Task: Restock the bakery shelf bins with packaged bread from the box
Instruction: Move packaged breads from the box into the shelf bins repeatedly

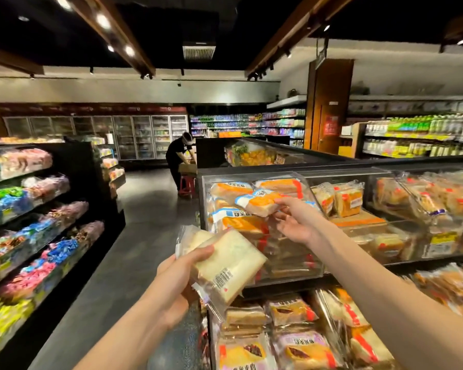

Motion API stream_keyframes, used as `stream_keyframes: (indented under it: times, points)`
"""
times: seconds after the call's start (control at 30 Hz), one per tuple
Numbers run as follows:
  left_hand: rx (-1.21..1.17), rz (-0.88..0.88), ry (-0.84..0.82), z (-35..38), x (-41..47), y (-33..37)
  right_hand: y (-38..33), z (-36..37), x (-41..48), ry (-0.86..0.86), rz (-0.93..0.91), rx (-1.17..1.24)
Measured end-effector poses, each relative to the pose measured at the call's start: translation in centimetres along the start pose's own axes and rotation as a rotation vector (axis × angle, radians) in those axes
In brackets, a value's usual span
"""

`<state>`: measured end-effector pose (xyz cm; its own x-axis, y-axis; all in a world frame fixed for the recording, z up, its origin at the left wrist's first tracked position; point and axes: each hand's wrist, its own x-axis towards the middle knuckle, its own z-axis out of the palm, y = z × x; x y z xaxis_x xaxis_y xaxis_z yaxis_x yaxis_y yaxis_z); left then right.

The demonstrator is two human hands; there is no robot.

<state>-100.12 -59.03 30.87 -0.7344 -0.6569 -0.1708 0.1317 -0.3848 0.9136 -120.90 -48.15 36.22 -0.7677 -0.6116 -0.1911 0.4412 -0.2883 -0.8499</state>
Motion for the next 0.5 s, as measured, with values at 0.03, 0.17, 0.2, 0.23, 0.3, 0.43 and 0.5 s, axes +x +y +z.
stream_keyframes:
  times: [0.03,0.17,0.2,0.23,0.3,0.43,0.5]
  points:
    - [0.0,0.008,-0.002,-0.2,0.4,0.4,0.0,0.7,1.0,0.008,0.001,-0.012]
    - [0.018,0.026,-0.023,-0.9,1.1,1.5,-0.1,3.2,3.4,0.034,-0.026,0.027]
    - [0.025,0.031,-0.031,-1.0,1.3,1.8,-0.1,3.9,3.7,0.041,-0.035,0.037]
    - [0.034,0.036,-0.035,-1.2,1.5,2.0,-0.1,4.4,4.0,0.052,-0.046,0.042]
    - [0.042,0.047,-0.047,-1.5,1.8,2.3,0.3,5.6,4.8,0.103,-0.057,-0.003]
    - [0.036,0.05,-0.081,-1.9,2.1,2.8,1.5,7.0,5.6,0.147,-0.016,-0.136]
    - [0.042,0.054,-0.095,-2.2,2.1,2.9,1.5,7.2,6.1,0.137,-0.009,-0.12]
